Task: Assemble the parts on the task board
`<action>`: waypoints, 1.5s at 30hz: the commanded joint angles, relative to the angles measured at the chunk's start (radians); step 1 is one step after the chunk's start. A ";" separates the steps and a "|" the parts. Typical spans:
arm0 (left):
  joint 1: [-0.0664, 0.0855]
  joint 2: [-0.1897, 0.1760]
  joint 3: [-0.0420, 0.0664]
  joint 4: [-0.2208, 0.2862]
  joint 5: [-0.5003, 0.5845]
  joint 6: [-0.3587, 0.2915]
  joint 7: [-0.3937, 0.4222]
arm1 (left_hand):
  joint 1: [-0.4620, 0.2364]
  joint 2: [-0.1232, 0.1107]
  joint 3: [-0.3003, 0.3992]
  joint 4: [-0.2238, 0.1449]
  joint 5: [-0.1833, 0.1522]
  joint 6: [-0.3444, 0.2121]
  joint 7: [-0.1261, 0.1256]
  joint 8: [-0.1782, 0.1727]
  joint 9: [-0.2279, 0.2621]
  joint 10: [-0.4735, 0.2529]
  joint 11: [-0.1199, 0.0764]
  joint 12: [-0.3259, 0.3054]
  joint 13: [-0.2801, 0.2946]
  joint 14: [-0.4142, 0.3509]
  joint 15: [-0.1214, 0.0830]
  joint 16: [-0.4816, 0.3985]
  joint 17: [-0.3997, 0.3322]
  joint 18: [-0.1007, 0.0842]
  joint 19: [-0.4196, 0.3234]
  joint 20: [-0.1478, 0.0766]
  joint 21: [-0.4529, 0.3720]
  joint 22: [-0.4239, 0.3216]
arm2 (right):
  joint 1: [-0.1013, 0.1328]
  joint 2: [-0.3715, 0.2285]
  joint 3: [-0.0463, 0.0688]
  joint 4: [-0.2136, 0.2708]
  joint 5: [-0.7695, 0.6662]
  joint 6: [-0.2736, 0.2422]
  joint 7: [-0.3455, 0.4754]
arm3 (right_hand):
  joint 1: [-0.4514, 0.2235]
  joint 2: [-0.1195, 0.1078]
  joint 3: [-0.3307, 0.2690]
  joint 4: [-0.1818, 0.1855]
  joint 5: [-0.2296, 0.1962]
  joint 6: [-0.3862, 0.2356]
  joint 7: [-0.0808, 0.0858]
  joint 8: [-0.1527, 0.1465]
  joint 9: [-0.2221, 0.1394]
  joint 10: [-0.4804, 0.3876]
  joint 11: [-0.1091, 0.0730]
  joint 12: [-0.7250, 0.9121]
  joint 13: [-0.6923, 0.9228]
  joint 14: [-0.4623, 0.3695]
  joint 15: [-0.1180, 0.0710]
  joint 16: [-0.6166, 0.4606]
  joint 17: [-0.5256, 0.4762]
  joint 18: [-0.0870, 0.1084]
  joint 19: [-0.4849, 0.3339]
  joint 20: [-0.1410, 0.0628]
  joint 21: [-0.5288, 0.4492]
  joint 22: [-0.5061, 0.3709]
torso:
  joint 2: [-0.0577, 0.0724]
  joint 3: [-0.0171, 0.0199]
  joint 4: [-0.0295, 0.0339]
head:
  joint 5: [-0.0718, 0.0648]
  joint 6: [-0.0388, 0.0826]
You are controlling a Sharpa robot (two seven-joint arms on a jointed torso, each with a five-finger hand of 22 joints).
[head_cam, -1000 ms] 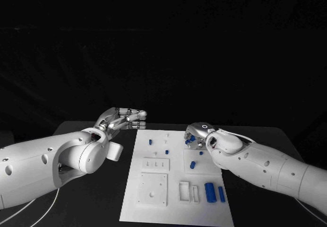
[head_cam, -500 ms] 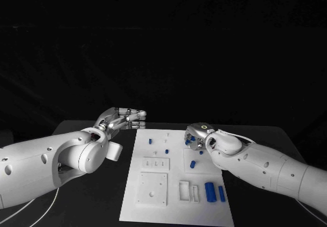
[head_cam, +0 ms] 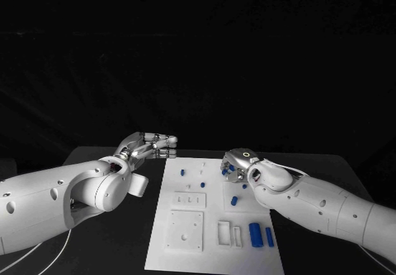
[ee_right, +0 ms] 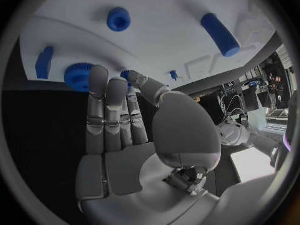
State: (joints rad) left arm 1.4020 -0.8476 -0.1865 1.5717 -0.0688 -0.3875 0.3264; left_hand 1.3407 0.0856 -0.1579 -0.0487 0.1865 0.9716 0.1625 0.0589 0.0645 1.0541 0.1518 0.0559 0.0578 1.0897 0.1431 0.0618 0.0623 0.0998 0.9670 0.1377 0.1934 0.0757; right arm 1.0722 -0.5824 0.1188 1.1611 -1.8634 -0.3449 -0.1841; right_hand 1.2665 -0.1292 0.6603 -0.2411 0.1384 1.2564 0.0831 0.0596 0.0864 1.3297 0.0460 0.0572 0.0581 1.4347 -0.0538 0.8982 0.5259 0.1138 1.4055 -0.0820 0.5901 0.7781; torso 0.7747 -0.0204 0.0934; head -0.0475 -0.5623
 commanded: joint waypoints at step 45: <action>0.022 0.013 0.001 0.003 -0.005 0.022 -0.003 | -0.002 0.011 -0.001 -0.013 0.004 -0.008 -0.001 0.004 0.002 0.007 0.000 0.005 0.001 0.005 0.001 0.004 0.001 -0.015 0.002 -0.005 0.007 -0.002 | 0.033 0.178 0.004 -0.140 -0.058 -0.140 -0.081 | 0.014 -0.007 0.019 0.012 -0.019 0.014 -0.003 0.004 -0.005 0.024 -0.017 0.002 0.003 0.002 -0.005 0.006 -0.010 0.006 0.019 -0.001 -0.079 0.118 | 0.035 -0.0144 0.0336 | -0.015 0.016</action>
State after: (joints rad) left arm 1.4217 -0.8372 -0.1863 1.5721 -0.0689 -0.3812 0.3191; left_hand 1.3408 0.0856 -0.1593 -0.0554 0.1865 0.9716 0.1625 0.0581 0.0650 1.0541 0.1518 0.0559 0.0577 1.0897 0.1431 0.0617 0.0622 0.0998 0.9670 0.1377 0.1934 0.0750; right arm 1.1052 -0.4038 0.1221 1.0234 -1.9139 -0.4781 -0.2670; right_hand 1.2782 -0.1358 0.6738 -0.2273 0.1161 1.2631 0.0815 0.0603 0.0805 1.3281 0.0440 0.0523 0.0594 1.4351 -0.0535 0.8980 0.5172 0.1001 1.4221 -0.0837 0.5147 0.8957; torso 0.8065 -0.0337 0.1248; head -0.0614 -0.5462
